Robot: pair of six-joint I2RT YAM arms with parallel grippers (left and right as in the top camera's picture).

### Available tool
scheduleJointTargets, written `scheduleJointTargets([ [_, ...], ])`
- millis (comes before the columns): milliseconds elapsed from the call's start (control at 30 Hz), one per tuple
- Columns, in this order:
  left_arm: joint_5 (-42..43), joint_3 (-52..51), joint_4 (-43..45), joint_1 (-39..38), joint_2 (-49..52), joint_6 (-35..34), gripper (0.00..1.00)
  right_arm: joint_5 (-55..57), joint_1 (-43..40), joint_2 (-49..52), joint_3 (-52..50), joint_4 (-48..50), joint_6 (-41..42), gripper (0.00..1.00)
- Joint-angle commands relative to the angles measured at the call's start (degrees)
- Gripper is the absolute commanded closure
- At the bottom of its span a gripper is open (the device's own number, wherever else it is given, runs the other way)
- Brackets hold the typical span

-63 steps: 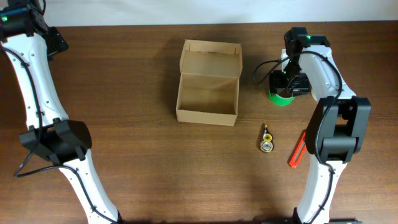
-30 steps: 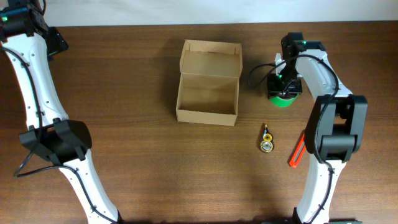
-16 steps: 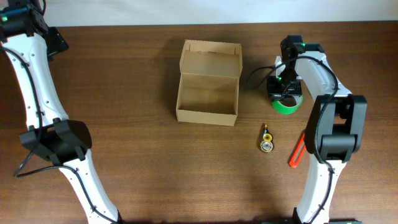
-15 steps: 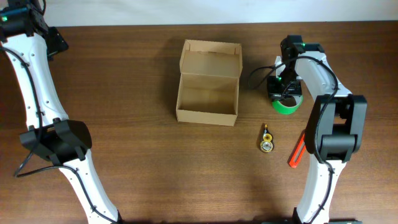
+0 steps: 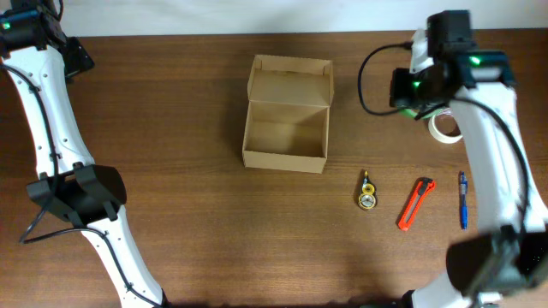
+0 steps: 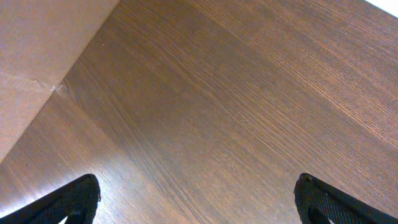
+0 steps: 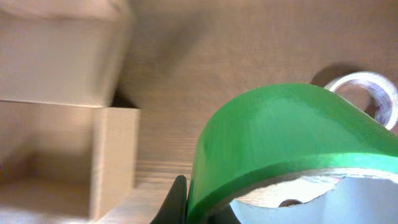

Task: Pack container
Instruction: 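Carry the green tape roll over the box and lower it inside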

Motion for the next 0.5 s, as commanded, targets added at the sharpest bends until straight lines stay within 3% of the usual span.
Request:
scheduleJointTargets([
  [0,0.4,-0.3,0.0,0.2,-1.9,0.8,0.0,-0.9,4.3,-2.2,1.7,-1.5,-1.3,0.96],
  [167,0.4,-0.3,0.0,0.2,-1.9,0.8,0.0,-1.0,11.8,-2.7,5.9,-4.3,-5.2,0.96],
  [467,0.4,-0.3,0.0,0.2,-1.9,0.8,0.0,-1.0,23.0,0.6,6.8,-0.3,-5.7,0.97],
])
